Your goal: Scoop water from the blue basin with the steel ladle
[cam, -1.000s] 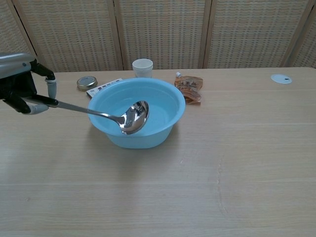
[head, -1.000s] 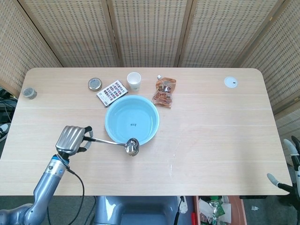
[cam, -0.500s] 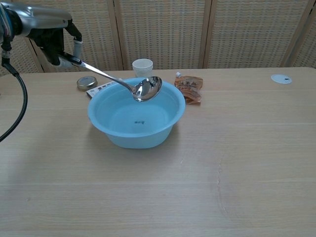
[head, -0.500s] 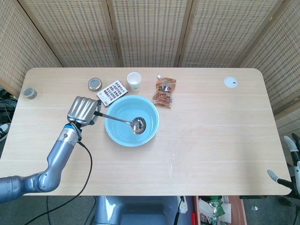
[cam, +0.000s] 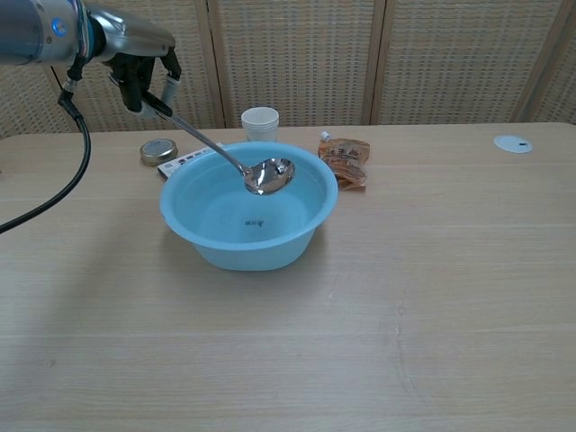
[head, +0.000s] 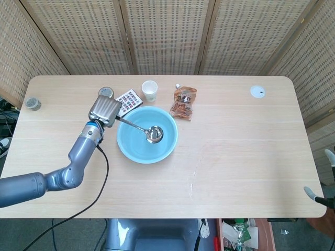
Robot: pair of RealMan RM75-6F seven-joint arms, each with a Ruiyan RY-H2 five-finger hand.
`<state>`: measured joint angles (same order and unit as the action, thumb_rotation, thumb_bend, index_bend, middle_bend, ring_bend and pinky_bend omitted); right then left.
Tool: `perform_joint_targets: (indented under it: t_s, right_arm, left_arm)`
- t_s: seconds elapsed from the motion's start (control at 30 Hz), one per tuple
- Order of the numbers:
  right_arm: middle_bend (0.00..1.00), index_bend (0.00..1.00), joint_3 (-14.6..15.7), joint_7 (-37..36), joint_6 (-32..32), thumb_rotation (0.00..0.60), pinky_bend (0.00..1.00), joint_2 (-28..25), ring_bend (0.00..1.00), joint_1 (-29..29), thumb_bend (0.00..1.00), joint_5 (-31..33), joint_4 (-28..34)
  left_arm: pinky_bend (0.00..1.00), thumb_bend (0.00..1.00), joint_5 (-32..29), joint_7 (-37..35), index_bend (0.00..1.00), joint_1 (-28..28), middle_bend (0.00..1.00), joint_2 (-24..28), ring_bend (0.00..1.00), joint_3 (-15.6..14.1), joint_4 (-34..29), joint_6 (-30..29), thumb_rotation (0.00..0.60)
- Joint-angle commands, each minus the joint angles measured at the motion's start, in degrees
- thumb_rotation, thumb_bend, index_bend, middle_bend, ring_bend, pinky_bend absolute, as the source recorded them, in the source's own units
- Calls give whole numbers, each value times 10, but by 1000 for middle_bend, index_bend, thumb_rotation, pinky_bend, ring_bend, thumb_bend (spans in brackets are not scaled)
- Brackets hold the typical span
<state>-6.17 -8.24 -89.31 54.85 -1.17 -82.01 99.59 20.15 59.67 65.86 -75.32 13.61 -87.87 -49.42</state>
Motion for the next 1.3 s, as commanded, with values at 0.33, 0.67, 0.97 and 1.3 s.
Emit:
perform_joint_targets:
  t_s: [0.33, 0.67, 0.97, 1.3]
  right_arm:
    - [0, 0, -6, -2, 1, 600, 0, 6, 0, 2, 0, 7, -9]
    - [0, 0, -7, -5, 7, 600, 0, 6, 0, 3, 0, 12, -12]
    - [0, 0, -8, -4, 11, 600, 0, 7, 0, 4, 0, 17, -14]
    - [0, 0, -10, -12, 14, 600, 0, 6, 0, 5, 0, 21, -18]
  left_arm:
    - [1000, 440, -72, 35, 902, 74, 1000, -45, 954, -43, 80, 18, 600]
    - [1000, 441, -79, 55, 902, 102, 1000, -69, 954, -79, 109, 16, 600]
    - [1000, 474, -117, 96, 902, 129, 1000, -107, 954, -104, 153, 9, 600]
    - [1000, 495, -118, 152, 909, 156, 1000, -136, 954, -124, 168, -8, 600]
